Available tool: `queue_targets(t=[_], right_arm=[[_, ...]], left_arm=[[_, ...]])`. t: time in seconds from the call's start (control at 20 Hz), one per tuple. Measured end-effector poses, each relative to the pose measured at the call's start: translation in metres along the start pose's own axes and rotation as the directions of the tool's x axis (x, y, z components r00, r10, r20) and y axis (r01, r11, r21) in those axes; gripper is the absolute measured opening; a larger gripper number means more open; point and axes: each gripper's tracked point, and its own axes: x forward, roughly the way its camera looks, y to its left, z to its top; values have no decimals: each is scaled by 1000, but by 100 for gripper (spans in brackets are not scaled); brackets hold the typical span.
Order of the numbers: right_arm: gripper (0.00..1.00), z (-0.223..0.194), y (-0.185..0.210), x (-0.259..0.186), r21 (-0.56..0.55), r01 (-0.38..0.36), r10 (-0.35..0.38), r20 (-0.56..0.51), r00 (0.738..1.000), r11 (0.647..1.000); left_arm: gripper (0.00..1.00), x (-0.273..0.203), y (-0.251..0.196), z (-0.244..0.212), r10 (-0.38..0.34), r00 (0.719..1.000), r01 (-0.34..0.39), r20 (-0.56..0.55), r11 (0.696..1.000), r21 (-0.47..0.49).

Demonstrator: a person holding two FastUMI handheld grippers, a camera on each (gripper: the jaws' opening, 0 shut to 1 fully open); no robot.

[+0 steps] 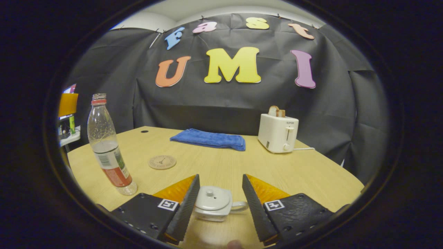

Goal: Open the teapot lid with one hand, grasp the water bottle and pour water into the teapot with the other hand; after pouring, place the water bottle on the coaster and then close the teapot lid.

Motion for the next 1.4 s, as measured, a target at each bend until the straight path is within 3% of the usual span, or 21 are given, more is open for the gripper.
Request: queue_targets(t=[0.1,0.15,0.35,0.4,0.55,0.85,1.0,1.3,1.4], right_arm=[[63,0,5,0,-7,-9,9,-2,1000,1000],[48,1,4,0,-17,4,-4,1,1000,1000],[8,-1,10,4,-27,-5,5,-7,1000,1000],[10,-2,9,4,-31,-6,5,-10,1000,1000],[0,-1,10,5,-32,-20,19,-18,1000,999],[0,6,13,1,-18,-66,66,-1,998,998],[0,11,11,-2,14,-91,91,13,996,996],[0,27,3,-16,33,-107,105,53,993,994],[0,31,-1,-21,19,-107,105,62,993,994]], left_arm=[[99,2,4,0,8,1000,-8,-2,1000,-1],[99,3,4,0,12,1000,-12,0,1000,3],[99,1,3,1,6,1000,-6,4,1000,2],[99,2,3,0,5,1000,-5,1,1000,2],[99,4,6,-2,15,1000,-15,-3,1000,-11],[99,3,9,-12,29,1000,-29,-4,1000,9],[99,-3,12,-41,27,999,-25,-44,998,50],[99,4,-17,-85,-56,993,63,-103,996,66],[99,11,-20,-93,-55,992,61,-116,997,43]])
